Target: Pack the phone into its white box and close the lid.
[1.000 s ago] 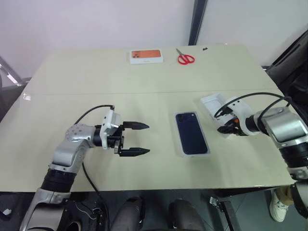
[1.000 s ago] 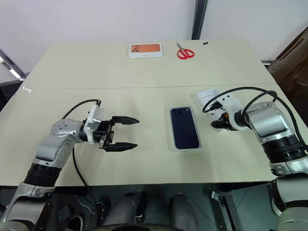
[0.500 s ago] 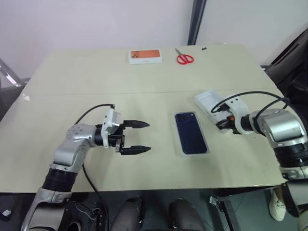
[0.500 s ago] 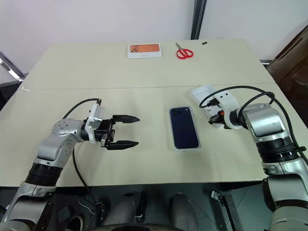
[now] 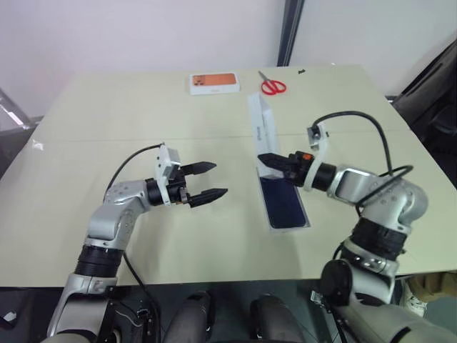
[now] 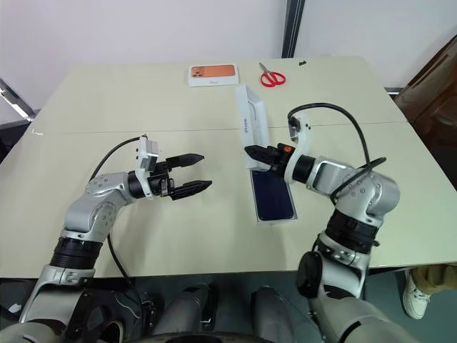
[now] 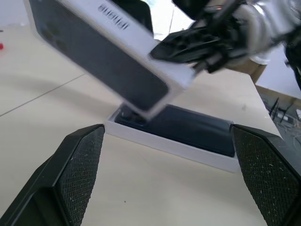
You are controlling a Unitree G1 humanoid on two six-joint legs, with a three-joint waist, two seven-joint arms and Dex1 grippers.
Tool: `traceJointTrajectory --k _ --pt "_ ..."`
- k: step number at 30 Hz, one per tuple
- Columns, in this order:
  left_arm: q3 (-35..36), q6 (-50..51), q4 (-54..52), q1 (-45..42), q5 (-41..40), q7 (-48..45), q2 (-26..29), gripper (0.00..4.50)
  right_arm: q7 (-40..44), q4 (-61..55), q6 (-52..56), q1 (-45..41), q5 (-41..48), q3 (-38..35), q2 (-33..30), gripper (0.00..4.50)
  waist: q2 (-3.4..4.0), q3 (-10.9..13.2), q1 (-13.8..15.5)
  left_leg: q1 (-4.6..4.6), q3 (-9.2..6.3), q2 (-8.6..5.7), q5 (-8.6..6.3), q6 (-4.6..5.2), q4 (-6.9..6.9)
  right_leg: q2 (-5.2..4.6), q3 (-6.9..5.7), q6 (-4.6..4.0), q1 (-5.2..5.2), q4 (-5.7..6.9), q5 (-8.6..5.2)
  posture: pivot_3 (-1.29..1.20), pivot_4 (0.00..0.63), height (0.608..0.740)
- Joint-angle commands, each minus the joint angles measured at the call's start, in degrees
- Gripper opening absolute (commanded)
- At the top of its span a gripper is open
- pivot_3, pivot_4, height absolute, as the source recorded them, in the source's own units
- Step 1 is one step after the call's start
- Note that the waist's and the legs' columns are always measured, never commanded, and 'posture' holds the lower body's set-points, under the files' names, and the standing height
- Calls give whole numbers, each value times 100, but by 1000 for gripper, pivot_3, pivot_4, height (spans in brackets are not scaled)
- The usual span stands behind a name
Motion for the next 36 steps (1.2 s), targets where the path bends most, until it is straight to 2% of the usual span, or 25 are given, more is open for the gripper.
traceJointTrajectory --k 1,4,7,9,12,15,18,25,32,35,36 --pt "317 156 -141 -142 -257 197 -25 4500 -654 -519 50 530 1902 -37 257 50 0 0 5 0 -3 0 0 0 -1 0 -2 0 1 0 0 0 150 734" --pt "299 264 -258 -91 -314 251 -75 4500 -1581 -255 50 763 3195 -80 294 50 1 0 -7 1 2 -1 1 1 0 -1 1 0 1 0 0 0 150 734" --pt "213 282 -381 -21 -303 257 -108 4500 -2206 -54 -41 1259 4456 374 -129 50 0 0 -2 4 0 -1 4 1 0 -1 0 -2 6 0 1 0 150 734" --pt "150 233 -447 16 -250 218 -118 4500 -2809 49 -544 1626 5455 961 -624 50 0 0 -2 4 0 0 4 1 -4 -2 -1 -3 6 -5 1 0 150 734" --pt "122 196 -468 18 -205 212 -116 4500 -3214 -23 -1115 2244 6656 2014 -1689 50 0 1 -19 2 6 0 3 5 -3 -3 2 -2 8 -12 1 0 150 734" --pt "94 190 -417 36 -168 93 -47 4500 -3540 -93 -1854 2478 7077 2575 -2164 50 -1 1 -41 7 5 3 2 8 -1 0 -1 -3 17 -14 1 0 150 734" --pt "34 358 -472 202 -308 -155 35 3614 -3536 13 -2313 2404 7091 2793 -2340 0 -1 1 -95 7 4 9 2 8 -2 9 -1 -3 18 -14 0 0 150 734" --pt "-334 217 -717 635 -77 -45 -130 33 -3557 48 -2851 2437 7091 3104 -2745 0 -2 1 -100 5 3 9 -2 14 1 8 -2 -2 26 -28 0 0 150 734" --pt "-539 91 -558 534 112 410 -686 33 -3528 232 -3140 2444 7071 3280 -2983 0 -3 0 3 6 4 9 -4 17 5 8 -1 -2 30 -28 0 0 150 734" --pt "-657 -15 -468 419 220 512 -914 0 -3359 436 -3172 2317 7014 3186 -3142 965 -5 1 29 5 4 8 -4 18 10 8 -2 -2 32 -28 0 0 150 734" --pt "-706 -70 -408 388 287 500 -958 0 -3229 457 -3138 2226 6771 3152 -3241 1426 -5 1 37 5 3 8 -5 19 14 8 -4 -2 34 -28 0 0 150 734"
